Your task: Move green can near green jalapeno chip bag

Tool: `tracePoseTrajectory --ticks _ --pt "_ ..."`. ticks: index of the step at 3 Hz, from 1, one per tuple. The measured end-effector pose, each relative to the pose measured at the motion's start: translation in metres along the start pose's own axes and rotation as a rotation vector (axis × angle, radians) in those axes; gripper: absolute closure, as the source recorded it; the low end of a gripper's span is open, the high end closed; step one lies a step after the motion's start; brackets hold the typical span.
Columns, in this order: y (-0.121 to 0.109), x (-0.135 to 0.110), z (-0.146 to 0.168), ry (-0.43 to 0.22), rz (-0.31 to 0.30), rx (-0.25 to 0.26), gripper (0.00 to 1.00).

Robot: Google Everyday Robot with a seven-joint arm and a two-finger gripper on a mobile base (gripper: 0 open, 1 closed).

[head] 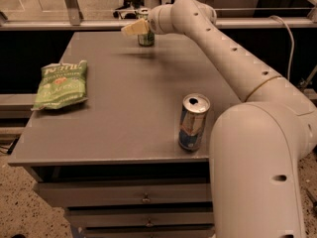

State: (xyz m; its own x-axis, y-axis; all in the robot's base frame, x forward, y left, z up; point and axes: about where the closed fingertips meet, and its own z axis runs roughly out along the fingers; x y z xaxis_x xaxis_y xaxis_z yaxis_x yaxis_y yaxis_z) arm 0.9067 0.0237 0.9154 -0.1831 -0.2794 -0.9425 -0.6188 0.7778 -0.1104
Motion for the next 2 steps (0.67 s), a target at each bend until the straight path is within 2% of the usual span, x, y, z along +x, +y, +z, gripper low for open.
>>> tracePoseTrajectory --ticks 1,2 --pt "0.0054 -0.0012 0.0106 0.000 0.011 -0.025 0.21" --pt "0.0003 0.0012 0.0107 0.003 0.017 -0.020 0.44"
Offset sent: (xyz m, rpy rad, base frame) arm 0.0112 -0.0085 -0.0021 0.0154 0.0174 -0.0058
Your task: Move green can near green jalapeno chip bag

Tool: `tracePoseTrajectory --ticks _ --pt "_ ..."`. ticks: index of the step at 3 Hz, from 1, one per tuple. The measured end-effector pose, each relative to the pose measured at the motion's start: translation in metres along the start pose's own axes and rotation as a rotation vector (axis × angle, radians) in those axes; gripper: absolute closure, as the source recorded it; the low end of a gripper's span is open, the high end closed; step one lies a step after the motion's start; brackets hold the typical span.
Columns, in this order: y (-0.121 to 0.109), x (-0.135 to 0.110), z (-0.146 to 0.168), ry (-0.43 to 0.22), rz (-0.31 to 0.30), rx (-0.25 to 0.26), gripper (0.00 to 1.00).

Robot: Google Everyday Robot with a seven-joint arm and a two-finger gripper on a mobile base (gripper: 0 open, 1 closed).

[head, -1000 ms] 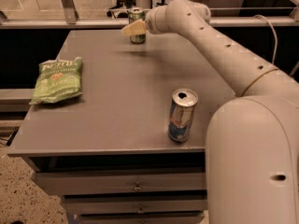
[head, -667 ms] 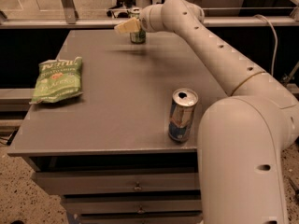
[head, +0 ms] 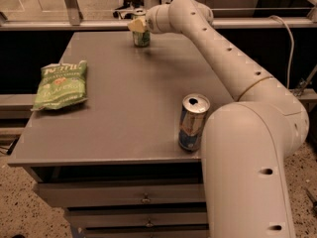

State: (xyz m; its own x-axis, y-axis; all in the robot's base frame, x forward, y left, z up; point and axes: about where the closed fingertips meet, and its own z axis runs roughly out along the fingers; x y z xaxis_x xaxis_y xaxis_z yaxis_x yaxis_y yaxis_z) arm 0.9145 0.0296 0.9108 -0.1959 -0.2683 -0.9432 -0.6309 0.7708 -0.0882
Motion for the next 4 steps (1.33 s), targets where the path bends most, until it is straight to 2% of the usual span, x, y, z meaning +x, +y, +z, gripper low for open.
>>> tracePoseTrajectory --ticks 2,3,4 --pt "-0.022 0.006 -0.029 -0.002 0.002 0.039 0.91" --pt "-0.016 -0.003 -0.057 -0.013 -0.011 0.003 1.00" --pt "0.010 -0.020 -0.091 -0.015 -0.043 -0.089 1.00"
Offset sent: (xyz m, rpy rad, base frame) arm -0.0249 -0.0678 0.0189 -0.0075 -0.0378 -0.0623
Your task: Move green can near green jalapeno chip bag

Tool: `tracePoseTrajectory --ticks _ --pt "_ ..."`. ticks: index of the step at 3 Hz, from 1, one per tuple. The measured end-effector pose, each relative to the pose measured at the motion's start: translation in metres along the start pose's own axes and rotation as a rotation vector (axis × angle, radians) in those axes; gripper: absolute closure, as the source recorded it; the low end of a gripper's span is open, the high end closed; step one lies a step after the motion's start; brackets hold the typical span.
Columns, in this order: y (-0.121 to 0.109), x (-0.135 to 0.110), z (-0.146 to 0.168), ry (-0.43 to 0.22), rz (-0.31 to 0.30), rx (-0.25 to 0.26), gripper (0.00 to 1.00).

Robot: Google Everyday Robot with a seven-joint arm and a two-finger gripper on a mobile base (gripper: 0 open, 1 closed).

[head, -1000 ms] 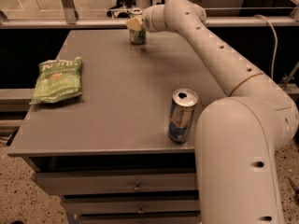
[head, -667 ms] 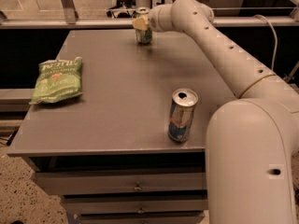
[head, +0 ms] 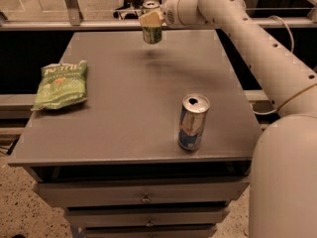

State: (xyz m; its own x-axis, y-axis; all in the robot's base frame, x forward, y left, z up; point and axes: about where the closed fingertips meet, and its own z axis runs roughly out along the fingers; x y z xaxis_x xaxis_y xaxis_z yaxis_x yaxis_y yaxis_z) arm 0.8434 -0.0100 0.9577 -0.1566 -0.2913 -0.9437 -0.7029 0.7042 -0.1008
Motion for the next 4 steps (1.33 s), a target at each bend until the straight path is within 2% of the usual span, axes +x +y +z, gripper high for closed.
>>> tracePoseTrajectory --ticks 2,3,4 --pt "0.024 0.000 0.000 0.002 -0.016 -0.048 1.00" --pt "0.083 -0.007 0.000 -0.044 -0.043 -0.151 1.00" --pt "0.127 -0.010 -0.001 -0.068 -0.062 -0.239 1.00"
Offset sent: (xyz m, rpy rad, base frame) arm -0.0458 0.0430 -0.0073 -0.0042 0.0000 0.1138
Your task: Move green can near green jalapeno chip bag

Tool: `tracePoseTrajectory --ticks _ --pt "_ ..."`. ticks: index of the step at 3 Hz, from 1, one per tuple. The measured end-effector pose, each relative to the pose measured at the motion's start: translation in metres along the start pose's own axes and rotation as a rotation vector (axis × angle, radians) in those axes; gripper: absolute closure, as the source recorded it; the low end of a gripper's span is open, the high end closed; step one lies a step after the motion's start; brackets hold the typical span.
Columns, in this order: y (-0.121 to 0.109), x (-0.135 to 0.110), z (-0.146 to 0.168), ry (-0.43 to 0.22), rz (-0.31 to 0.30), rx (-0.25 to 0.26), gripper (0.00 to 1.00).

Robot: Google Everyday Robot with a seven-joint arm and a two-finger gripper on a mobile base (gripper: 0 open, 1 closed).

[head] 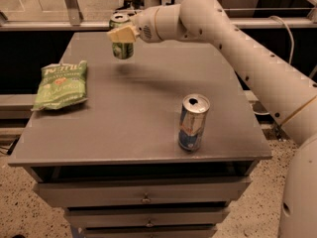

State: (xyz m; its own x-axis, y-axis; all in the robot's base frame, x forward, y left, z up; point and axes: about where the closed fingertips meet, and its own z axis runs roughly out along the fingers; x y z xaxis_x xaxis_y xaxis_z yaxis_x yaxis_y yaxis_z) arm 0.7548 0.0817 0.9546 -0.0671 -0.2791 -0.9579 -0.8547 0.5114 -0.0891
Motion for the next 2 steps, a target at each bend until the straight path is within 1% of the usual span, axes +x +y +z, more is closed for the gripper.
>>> tracePoseTrajectory --ticks 1,2 --pt "0.029 0.007 0.011 0.008 0.001 -0.083 1.00" --pt "0.050 0.019 0.019 0.023 0.011 -0.150 1.00"
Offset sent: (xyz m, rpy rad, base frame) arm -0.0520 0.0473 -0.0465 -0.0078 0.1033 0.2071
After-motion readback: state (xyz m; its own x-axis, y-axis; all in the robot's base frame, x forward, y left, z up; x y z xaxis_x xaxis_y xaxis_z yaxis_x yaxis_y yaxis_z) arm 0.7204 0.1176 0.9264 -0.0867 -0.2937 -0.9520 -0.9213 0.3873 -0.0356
